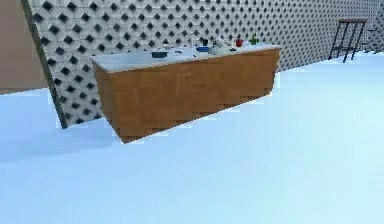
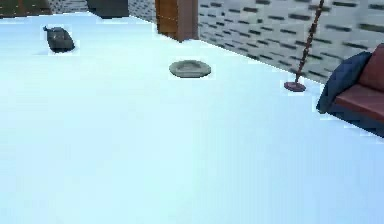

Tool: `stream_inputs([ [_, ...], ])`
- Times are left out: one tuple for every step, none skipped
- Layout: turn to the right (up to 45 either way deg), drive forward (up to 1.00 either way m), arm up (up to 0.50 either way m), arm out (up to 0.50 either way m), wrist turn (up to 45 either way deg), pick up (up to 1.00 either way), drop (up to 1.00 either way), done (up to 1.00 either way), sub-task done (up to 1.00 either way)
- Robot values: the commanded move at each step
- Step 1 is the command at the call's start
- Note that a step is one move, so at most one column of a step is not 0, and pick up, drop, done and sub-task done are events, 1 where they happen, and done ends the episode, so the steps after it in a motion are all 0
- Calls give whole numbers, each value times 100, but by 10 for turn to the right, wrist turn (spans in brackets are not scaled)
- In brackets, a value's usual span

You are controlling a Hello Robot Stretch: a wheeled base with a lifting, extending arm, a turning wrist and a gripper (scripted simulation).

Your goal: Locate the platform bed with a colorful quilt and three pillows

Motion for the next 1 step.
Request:
stream_inputs([
  [-360, 0, 0, 0, 0, 0, 0, 0, 0],
])
